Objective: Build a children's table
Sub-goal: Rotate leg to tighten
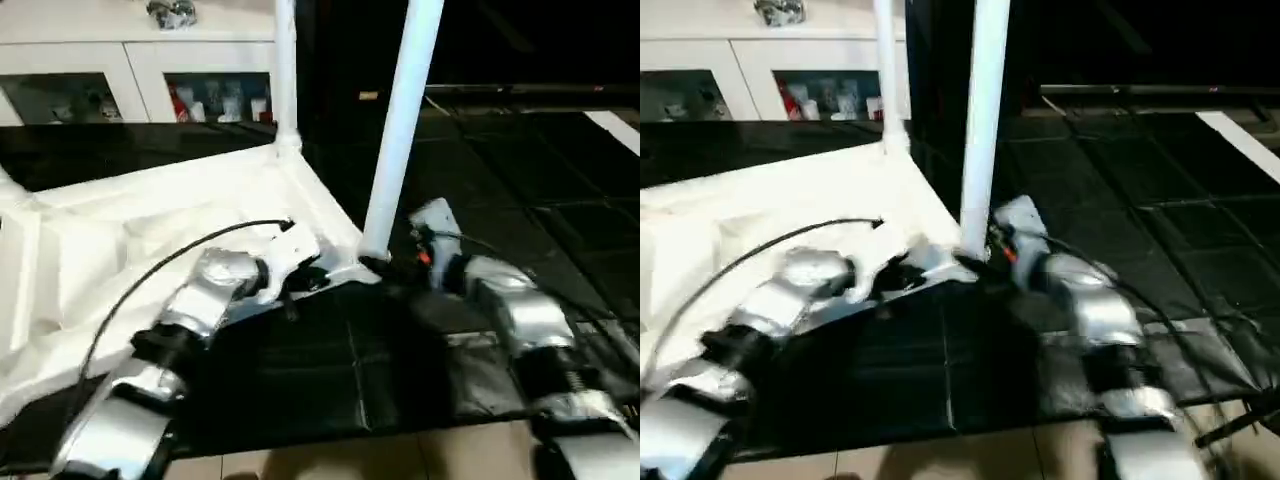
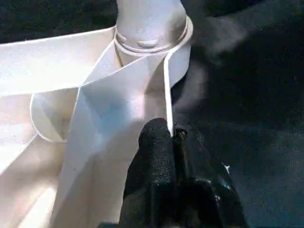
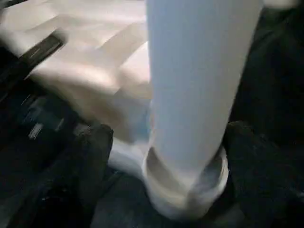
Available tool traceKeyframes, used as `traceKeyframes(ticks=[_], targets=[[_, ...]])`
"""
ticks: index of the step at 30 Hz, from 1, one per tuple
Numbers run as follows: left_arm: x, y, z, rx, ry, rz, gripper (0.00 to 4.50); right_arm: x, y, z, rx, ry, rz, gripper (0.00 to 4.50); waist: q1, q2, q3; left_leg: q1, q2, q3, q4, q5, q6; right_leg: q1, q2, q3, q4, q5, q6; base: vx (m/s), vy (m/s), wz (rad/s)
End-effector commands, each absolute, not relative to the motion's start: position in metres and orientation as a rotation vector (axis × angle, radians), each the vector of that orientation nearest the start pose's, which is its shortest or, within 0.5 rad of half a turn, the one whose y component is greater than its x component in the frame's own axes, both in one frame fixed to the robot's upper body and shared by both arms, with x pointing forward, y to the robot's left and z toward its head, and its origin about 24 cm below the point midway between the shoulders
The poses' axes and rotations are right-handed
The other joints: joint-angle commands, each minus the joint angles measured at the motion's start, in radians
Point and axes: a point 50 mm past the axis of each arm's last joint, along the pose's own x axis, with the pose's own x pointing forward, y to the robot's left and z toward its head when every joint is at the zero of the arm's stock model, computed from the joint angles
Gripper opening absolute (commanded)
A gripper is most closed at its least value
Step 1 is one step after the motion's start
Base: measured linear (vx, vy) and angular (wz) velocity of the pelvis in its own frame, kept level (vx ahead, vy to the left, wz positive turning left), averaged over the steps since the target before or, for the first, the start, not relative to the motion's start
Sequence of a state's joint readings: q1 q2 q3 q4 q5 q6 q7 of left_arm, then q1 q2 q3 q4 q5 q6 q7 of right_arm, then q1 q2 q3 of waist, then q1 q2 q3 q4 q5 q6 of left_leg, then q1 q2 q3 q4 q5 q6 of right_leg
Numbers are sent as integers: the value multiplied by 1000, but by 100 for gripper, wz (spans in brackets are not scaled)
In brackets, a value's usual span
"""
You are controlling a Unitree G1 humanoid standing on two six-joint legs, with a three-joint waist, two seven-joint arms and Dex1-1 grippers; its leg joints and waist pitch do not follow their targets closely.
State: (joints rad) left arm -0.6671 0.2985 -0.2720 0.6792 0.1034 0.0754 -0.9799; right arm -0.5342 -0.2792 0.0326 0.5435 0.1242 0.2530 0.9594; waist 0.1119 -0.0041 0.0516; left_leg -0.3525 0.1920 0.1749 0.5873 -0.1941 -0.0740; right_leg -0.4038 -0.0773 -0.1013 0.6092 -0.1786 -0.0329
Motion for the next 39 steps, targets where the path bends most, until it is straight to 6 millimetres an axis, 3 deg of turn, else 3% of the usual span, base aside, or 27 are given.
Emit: traceKeyframes(ticks=[1, 2, 8, 12, 16, 26, 29, 39], targets=[[335, 113, 68, 531, 320, -1225, 0, 321, -142, 60, -40, 317, 1081, 433, 7, -3, -67, -2, 42, -13, -63, -139, 64, 68, -81, 57, -75, -192, -178, 0, 0, 0], [331, 118, 68, 557, 326, -1285, 0, 319, -154, 64, -68, 316, 1117, 443, 7, 1, -67, -2, 43, -12, -62, -146, 65, 64, -82, 58, -76, -207, -180, 0, 0, 0], [321, 128, 67, 620, 333, -1433, 0, 312, -174, 75, -101, 326, 1250, 443, 25, -1, -67, 1, 49, -9, -60, -140, 77, 59, -82, 59, -72, -198, -196, 0, 0, 0], [315, 127, 66, 629, 318, -1489, 0, 311, -175, 77, -110, 330, 1299, 443, 37, -3, -67, 1, 49, -10, -60, -144, 64, 59, -86, 59, -70, -215, -196, 0, 0, 0], [309, 123, 64, 633, 305, -1546, 0, 311, -171, 75, -118, 329, 1345, 443, 38, -4, -67, 2, 52, -11, -62, -146, 57, 57, -87, 59, -71, -235, -192, 0, 0, 0], [303, 122, 61, 663, 304, -1606, 0, 310, -162, 70, -127, 374, 1434, 351, 50, -9, -67, 2, 50, -9, -61, -135, 56, 55, -85, 60, -71, -252, -174, 0, 0, 0], [303, 122, 62, 663, 305, -1606, 0, 310, -162, 69, -129, 378, 1444, 342, 49, -12, -68, 1, 50, -9, -60, -131, 58, 55, -84, 59, -68, -233, -178, 0, 0, 0], [302, 123, 59, 664, 311, -1603, 0, 311, -160, 68, -86, 369, 1464, 247, 50, -16, -68, 0, 49, -9, -59, -113, 64, 56, -85, 59, -65, -230, -178, 0, 0, 0]])
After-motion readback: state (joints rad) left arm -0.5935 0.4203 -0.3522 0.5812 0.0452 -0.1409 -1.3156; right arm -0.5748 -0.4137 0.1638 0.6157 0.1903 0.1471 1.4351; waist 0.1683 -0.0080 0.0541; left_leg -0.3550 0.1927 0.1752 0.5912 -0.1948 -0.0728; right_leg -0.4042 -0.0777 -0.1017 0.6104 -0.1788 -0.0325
